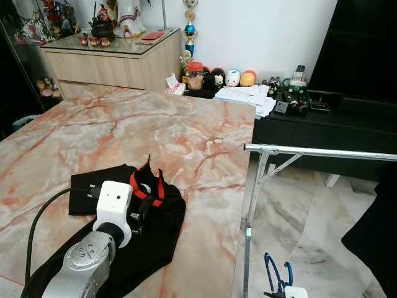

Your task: Hang hanger

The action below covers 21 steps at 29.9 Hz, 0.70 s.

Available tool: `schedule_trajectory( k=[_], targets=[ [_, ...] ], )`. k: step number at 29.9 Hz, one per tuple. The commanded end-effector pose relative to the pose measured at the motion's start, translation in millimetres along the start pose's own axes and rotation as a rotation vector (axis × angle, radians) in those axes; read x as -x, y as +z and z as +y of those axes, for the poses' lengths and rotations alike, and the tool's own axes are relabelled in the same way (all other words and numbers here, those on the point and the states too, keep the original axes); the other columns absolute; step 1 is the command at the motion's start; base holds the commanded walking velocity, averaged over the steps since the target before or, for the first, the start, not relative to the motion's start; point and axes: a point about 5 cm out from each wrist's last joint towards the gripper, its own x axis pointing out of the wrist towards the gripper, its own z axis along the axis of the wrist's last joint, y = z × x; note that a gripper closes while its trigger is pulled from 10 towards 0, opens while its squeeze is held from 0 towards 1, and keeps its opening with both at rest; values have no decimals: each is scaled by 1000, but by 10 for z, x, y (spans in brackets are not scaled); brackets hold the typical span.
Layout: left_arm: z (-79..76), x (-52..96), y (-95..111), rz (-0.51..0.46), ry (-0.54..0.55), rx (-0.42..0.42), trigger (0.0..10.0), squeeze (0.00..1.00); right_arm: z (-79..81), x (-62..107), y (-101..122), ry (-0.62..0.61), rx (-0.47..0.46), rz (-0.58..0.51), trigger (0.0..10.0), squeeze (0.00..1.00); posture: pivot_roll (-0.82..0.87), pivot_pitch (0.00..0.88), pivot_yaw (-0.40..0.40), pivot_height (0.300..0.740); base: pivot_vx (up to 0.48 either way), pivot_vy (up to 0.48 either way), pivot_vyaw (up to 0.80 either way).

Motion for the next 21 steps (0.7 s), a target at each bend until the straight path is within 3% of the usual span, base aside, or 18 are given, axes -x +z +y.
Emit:
schedule_trajectory(
  k=[1, 2, 3, 4, 21],
  targets=[
    [11, 17, 74, -35, 13, -22, 10000, 1000, -19, 5, -24, -6, -15, 5, 10000, 0, 206, 0, 10, 740, 0, 0, 0],
    [8, 18, 79, -40, 11, -33, 10000, 1000, -22, 6, -27, -7, -15, 5, 10000, 0, 206, 0, 9, 740, 0, 0, 0],
    [3, 20, 80, -41, 10, -52, 10000, 792, -28, 6, -29, -7, -14, 6, 10000, 0, 208, 0, 8, 740, 0, 0, 0],
    [6, 21, 79, -40, 13, -58, 10000, 0, -31, 6, -30, -10, -16, 7, 10000, 0, 207, 0, 8, 740, 0, 0, 0],
    [-2, -1, 128, -66, 24, -60, 10000, 0, -48, 5, -21, -20, -34, 3, 10000, 0, 210, 0, 1, 740, 0, -469, 0]
  ],
)
